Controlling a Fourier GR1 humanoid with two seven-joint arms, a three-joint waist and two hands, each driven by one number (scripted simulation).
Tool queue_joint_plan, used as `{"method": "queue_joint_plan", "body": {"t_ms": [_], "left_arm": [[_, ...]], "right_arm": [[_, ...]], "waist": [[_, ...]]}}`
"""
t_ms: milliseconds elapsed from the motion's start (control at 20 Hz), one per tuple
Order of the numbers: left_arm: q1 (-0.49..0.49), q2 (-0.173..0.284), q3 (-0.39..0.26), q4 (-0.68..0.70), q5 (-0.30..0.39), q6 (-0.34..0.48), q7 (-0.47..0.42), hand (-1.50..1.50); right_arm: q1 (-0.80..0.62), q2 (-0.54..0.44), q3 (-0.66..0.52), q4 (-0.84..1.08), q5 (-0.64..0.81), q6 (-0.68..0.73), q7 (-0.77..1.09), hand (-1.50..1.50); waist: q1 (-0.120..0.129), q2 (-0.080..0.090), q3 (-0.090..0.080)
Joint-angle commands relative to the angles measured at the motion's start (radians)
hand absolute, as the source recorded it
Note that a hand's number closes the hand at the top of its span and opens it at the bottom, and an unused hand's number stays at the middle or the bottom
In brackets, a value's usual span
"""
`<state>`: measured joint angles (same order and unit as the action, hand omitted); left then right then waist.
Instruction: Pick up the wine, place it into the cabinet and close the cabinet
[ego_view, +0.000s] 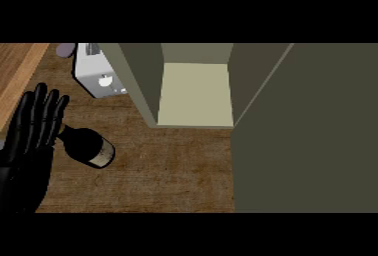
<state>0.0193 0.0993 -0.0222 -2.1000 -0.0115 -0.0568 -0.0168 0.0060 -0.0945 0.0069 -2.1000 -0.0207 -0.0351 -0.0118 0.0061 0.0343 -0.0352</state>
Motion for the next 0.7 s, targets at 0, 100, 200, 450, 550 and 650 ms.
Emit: {"method": "queue_joint_plan", "body": {"t_ms": [0,100,200,450,550,650], "left_arm": [[-0.015,-0.013,0.073,0.036,-0.026,0.07,0.017,-1.5],[-0.098,-0.026,0.158,0.1,-0.135,0.21,0.071,-1.5],[-0.087,-0.022,0.253,0.111,-0.231,0.332,0.084,-1.5],[-0.27,-0.097,0.322,0.261,-0.053,0.532,0.225,-1.5],[-0.337,-0.098,0.318,0.25,-0.1,0.579,0.295,-1.5],[-0.468,-0.084,0.317,0.369,-0.145,0.638,0.288,-1.5]], "right_arm": [[0.032,-0.026,0.015,-0.039,0.017,0.023,0.026,-1.5],[0.022,-0.016,-0.004,-0.046,0.007,0.009,0.009,-1.5],[0.086,-0.019,-0.007,-0.058,-0.02,0.041,-0.047,-1.5],[0.103,-0.056,0.135,-0.069,-0.144,0.185,0.121,-1.5],[0.185,-0.101,0.077,-0.147,-0.216,0.223,0.142,-1.5],[0.168,-0.093,0.082,-0.204,-0.232,0.201,0.193,-1.5]], "waist": [[-0.01,-0.034,0.035],[-0.024,-0.032,0.036],[-0.03,-0.034,0.039],[-0.039,-0.028,0.035],[-0.038,-0.036,0.036],[-0.037,-0.033,0.035]]}}
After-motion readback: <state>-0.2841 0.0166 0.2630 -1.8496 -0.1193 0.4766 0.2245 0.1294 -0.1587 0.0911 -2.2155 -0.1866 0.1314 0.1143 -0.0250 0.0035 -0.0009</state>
